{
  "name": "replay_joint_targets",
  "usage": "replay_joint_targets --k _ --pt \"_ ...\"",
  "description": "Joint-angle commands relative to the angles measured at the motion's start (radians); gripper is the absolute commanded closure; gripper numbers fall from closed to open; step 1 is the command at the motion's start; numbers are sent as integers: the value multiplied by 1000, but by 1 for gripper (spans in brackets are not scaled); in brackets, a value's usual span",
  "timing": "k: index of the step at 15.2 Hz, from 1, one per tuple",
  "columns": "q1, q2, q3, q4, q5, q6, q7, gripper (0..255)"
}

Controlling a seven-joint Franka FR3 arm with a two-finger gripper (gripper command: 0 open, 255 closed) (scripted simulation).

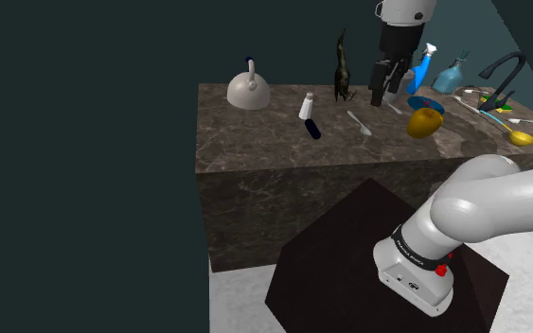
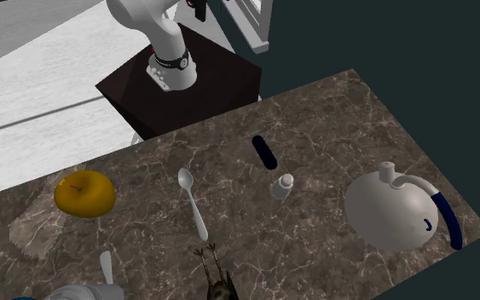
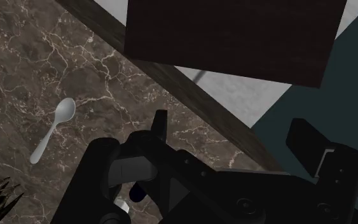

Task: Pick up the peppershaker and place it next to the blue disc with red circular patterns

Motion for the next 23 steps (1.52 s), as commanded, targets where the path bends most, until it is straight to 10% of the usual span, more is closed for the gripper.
replay_joint_targets --k 1,23 --pt "0 0 0 0 0 0 0 0" --pt "-46 692 -155 236 -30 617 -149 0"
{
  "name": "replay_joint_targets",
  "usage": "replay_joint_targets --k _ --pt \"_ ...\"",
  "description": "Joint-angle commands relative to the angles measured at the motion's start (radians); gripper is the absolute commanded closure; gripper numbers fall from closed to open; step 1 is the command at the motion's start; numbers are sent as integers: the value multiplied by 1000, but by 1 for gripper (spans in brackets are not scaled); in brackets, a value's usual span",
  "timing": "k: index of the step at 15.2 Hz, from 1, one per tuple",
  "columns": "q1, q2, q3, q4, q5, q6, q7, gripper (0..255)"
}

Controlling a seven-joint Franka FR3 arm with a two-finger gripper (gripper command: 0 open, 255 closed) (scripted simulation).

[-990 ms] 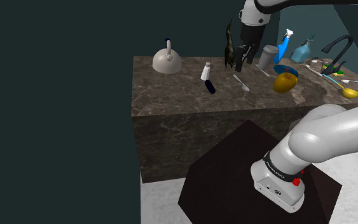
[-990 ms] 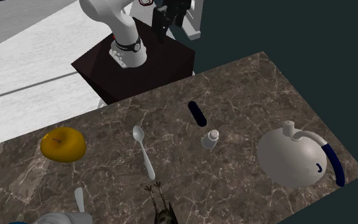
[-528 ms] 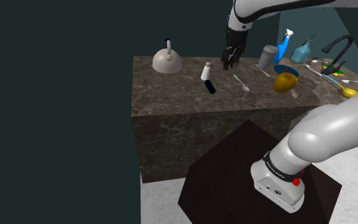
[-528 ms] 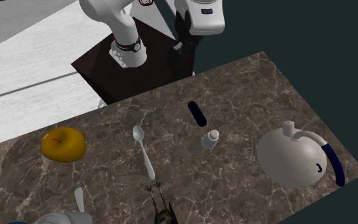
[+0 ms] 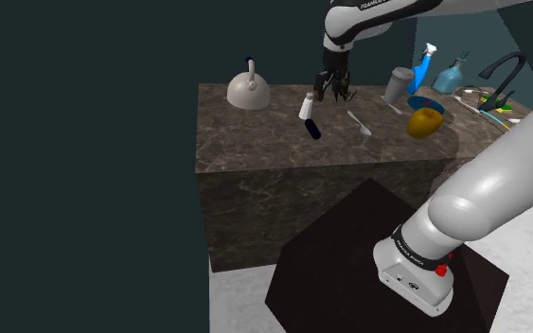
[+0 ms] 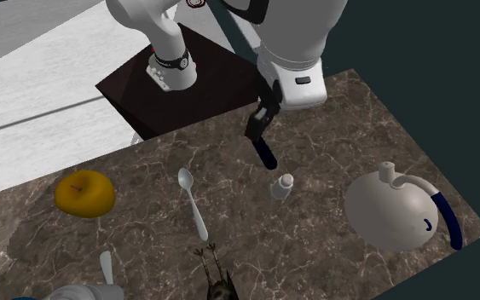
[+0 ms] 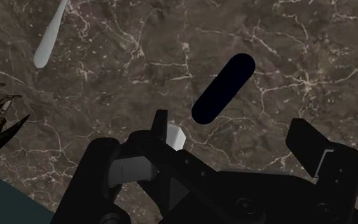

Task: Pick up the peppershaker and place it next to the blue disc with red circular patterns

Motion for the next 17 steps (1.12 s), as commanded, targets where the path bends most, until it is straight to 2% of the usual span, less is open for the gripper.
replay_joint_targets --k 1,9,17 --pt "-3 74 -7 49 13 40 -14 0" --pt "-36 362 -20 304 81 125 -86 0" --pt "-44 413 -18 269 89 211 -92 0"
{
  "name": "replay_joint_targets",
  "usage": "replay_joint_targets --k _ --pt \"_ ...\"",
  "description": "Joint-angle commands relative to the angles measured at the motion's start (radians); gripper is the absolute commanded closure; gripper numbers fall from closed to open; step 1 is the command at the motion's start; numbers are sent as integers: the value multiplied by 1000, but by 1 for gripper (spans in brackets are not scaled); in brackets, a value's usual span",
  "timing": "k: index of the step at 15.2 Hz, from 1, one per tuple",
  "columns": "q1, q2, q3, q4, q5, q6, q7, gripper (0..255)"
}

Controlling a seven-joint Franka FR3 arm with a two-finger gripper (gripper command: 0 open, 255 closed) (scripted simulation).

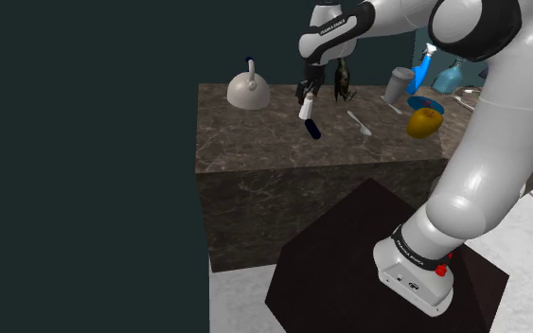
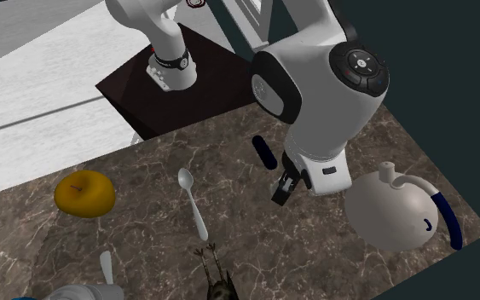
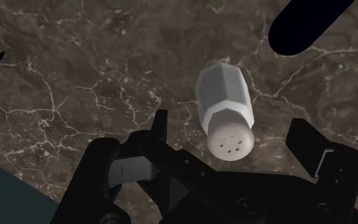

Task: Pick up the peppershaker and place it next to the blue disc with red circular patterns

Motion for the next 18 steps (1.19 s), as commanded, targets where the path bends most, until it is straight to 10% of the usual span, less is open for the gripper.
replay_joint_targets --k 1,8,9,18 --pt "0 8 1 -1 1 10 1 0" --pt "0 8 1 -1 1 10 0 0" --pt "0 8 1 -1 1 10 0 255" --pt "0 8 1 -1 1 10 0 255"
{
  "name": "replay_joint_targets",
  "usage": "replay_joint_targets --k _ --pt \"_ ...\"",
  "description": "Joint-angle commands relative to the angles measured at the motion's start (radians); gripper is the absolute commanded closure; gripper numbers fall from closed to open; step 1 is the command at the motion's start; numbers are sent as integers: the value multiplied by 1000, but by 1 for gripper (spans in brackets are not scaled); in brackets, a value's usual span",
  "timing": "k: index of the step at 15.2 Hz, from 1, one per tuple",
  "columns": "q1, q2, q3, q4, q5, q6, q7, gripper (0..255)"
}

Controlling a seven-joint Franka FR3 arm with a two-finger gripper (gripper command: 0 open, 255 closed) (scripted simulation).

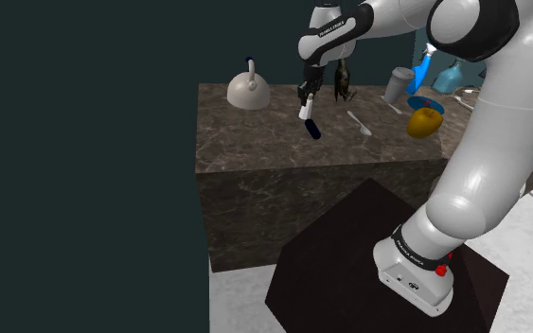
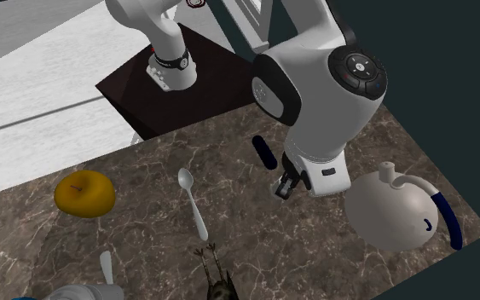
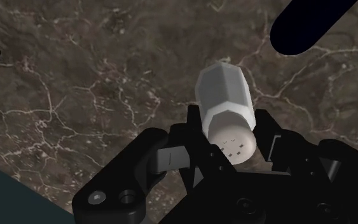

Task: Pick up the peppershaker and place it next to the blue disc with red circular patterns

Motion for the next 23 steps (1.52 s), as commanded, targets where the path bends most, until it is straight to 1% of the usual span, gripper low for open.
replay_joint_targets --k 1,12,23 --pt "0 -6 0 5 -1 -12 0 255" --pt "4 -67 -3 75 -9 -142 -3 255" --pt "6 -105 -5 174 -13 -278 -9 255"
